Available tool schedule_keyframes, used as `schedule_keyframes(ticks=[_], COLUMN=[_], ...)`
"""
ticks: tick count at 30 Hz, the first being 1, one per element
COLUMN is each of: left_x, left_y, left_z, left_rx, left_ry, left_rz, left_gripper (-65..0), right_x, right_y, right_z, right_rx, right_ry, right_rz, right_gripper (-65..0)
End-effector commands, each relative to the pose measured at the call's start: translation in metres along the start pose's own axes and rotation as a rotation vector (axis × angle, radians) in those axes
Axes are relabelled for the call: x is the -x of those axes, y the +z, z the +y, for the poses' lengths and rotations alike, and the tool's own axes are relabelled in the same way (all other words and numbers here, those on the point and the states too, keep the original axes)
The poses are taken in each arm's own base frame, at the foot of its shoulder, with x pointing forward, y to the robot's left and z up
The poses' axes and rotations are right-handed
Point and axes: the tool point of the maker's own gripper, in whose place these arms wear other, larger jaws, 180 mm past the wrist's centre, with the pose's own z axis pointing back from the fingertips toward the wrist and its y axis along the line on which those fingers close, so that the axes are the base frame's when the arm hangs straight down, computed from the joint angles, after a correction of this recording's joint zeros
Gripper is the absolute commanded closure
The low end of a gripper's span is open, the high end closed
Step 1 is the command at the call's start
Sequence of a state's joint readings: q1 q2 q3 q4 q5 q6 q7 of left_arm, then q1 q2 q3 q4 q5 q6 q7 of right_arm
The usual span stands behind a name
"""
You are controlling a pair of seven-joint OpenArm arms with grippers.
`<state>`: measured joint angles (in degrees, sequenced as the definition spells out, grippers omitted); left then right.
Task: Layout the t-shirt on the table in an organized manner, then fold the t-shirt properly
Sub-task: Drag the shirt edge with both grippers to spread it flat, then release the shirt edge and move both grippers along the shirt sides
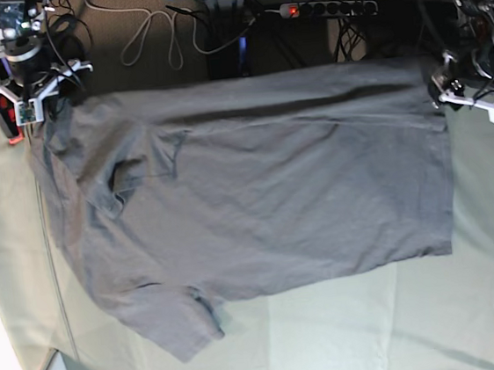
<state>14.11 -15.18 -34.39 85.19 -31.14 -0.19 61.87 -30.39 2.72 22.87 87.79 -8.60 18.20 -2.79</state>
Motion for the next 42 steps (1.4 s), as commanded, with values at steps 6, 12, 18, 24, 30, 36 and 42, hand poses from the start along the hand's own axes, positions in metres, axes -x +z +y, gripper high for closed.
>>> schedule_keyframes(ticks=[6,12,18,24,30,36,42], left_x=[-0.006,-0.006,-0.008,-0.019,-0.036,-0.050,-0.054], left_y=[0.006,0.007,0.007,0.010,0.011,0.007,0.002], left_z=[0.005,0.006,0.006,0.008,-0.001,-0.025,-0.046], left_rx=[-0.010,-0.011,-0.012,-0.012,0.014,0.063,0.109], left_ry=[-0.009,-0.008,-0.010,0.018,0.048,0.068,0.088], left_rz=[-0.023,-0.022,-0.031,-0.063,-0.107,-0.135,-0.147], left_gripper=[-37.4,-37.8,-37.9,-37.6,-37.6,-37.5,-37.4], right_x=[-0.007,-0.005,-0.030,-0.066,-0.090,-0.094,-0.108], right_y=[0.002,0.006,0.021,0.020,-0.004,-0.039,-0.059], right_z=[-0.003,-0.011,-0.051,-0.055,-0.004,0.031,0.030], right_rx=[-0.004,0.019,0.163,0.188,-0.005,-0.103,-0.109], right_ry=[0.009,0.006,-0.042,-0.044,-0.039,-0.085,-0.108], right_rz=[-0.028,-0.023,-0.099,-0.187,-0.239,-0.229,-0.247], right_gripper=[-1.9,-23.9,-31.3,-33.0,-39.0,-39.3,-39.4])
